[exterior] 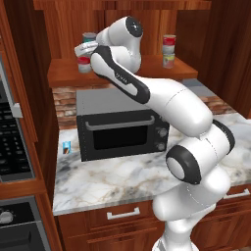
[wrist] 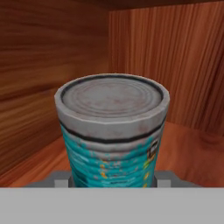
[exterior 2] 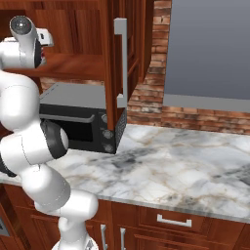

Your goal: Stack two cans on top of the other two cans in the cabinet.

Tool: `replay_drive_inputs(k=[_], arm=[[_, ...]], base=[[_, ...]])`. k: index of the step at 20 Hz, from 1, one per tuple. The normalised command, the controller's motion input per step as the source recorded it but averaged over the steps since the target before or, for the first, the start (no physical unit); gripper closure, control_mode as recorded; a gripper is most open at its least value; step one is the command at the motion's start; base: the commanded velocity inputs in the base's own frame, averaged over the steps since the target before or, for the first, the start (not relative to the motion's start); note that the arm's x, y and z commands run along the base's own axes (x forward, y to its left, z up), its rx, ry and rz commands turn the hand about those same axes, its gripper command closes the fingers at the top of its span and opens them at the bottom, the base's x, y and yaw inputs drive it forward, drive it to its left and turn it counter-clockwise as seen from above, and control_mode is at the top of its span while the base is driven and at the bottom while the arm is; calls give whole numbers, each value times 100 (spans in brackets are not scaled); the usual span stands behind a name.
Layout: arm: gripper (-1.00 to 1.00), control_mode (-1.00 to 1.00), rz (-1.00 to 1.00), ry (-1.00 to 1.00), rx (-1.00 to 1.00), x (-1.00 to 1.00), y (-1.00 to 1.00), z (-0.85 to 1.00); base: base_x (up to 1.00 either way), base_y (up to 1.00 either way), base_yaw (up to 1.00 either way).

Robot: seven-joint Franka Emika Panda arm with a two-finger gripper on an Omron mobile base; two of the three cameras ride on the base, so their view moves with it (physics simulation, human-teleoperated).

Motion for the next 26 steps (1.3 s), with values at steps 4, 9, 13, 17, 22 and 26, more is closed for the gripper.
replay_drive_inputs(k=[4,9,13,17,22,26], arm=[[100,-100,0,0,0,2,4,6],[100,-100,0,0,0,9,3,2],[100,-100,0,0,-2,14,5,0],[100,-100,0,0,-3,15,4,0],[100,-100,0,1,-2,10,6,0],[100,-100,0,0,-1,5,7,0]], base=[[0,0,0],[0,0,0],[0,0,0],[0,0,0],[0,0,0],[0,0,0]])
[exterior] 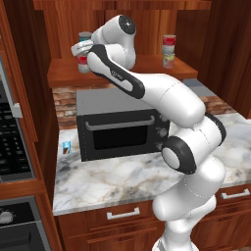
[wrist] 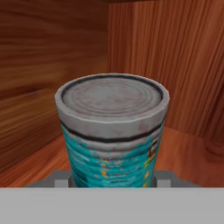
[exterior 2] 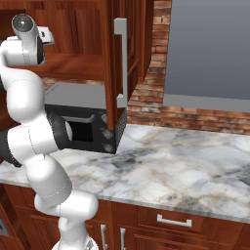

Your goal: Stack two cans on top of the other two cans in the cabinet.

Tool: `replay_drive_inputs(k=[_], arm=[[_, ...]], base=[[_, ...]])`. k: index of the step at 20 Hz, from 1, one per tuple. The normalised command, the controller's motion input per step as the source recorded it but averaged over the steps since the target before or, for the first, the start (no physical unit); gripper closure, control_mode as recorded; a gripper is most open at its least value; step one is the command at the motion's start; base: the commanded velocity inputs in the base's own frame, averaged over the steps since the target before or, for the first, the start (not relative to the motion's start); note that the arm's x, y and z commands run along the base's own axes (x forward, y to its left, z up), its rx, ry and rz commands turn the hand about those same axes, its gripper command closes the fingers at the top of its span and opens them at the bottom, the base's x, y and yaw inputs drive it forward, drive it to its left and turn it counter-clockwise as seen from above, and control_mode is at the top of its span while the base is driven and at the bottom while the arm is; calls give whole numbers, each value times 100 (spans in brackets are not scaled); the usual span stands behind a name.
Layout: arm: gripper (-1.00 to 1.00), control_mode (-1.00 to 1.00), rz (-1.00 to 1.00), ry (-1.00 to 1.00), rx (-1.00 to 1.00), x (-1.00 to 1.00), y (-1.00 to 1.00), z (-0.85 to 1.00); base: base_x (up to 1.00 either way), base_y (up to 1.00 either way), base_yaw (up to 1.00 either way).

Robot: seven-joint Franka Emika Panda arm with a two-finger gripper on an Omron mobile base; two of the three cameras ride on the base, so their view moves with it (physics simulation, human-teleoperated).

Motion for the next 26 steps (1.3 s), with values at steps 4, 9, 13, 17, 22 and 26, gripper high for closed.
replay_drive_inputs(k=[4,9,13,17,22,26], arm=[[100,-100,0,1,0,3,6,0],[100,-100,0,1,-1,0,0,-1],[100,-100,1,0,-1,0,0,-3],[100,-100,1,0,0,1,0,-3],[100,-100,1,0,0,4,0,-5],[100,-100,1,0,0,6,0,-2]], base=[[0,0,0],[0,0,0],[0,0,0],[0,0,0],[0,0,0],[0,0,0]])
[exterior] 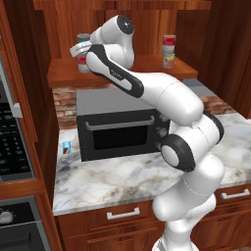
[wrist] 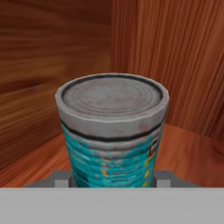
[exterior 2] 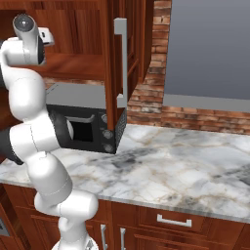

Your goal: Stack two cans on top of the other two cans in the cabinet.

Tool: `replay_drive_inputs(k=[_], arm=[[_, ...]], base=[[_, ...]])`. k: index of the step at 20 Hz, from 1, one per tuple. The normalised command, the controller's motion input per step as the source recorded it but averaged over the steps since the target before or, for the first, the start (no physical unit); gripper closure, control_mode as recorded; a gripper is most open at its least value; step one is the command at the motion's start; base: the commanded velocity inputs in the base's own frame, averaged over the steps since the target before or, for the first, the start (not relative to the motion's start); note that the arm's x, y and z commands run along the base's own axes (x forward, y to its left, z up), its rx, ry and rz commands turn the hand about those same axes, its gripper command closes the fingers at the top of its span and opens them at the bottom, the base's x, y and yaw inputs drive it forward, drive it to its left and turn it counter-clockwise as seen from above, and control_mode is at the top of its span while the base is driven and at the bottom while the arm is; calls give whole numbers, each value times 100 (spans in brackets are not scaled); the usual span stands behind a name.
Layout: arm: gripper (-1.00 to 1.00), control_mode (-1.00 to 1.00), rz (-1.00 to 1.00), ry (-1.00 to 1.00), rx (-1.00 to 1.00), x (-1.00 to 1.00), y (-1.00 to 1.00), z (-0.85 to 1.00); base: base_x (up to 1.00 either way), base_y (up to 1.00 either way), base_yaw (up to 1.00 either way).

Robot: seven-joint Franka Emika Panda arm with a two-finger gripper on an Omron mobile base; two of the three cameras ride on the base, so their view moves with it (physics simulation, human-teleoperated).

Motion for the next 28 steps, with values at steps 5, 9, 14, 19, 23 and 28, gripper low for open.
replay_drive_inputs(k=[5,9,14,19,23,28], arm=[[100,-100,0,1,0,9,0,4],[100,-100,0,5,0,17,0,1],[100,-100,0,6,0,20,0,0],[100,-100,0,7,0,7,0,0],[100,-100,0,1,0,0,0,0],[100,-100,0,3,0,0,1,-9]], base=[[0,0,0],[0,0,0],[0,0,0],[0,0,0],[0,0,0],[0,0,0]])
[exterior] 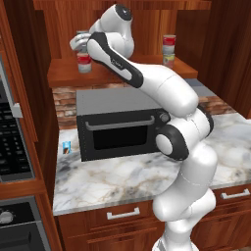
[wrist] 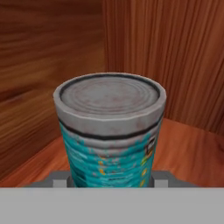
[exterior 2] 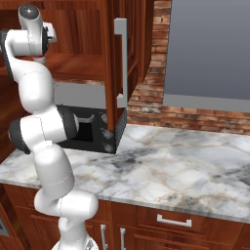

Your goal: Stack two cans on top of the other two cans in the cabinet.

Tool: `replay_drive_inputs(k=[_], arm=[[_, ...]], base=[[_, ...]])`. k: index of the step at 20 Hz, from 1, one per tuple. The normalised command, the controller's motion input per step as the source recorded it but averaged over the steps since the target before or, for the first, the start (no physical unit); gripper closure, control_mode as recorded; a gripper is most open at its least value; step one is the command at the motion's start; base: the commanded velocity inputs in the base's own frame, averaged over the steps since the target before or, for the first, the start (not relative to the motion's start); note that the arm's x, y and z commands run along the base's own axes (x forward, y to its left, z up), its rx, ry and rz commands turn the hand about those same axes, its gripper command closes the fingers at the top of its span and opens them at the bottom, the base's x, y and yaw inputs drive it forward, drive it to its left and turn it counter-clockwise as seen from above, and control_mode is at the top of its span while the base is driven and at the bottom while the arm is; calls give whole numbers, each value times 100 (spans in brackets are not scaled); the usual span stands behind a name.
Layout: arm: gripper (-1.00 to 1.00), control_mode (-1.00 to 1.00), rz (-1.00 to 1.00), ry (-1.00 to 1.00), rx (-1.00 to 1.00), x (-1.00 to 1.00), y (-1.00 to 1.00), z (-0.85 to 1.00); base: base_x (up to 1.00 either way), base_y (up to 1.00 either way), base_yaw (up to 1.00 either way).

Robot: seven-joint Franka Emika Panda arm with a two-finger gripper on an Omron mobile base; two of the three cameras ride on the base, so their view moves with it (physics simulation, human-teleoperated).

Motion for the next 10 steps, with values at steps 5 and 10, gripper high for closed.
replay_drive_inputs(k=[5,10], arm=[[100,-100,0,6,0,0,1,-22],[100,-100,0,6,0,0,0,-17]], base=[[0,0,0],[0,0,0]])
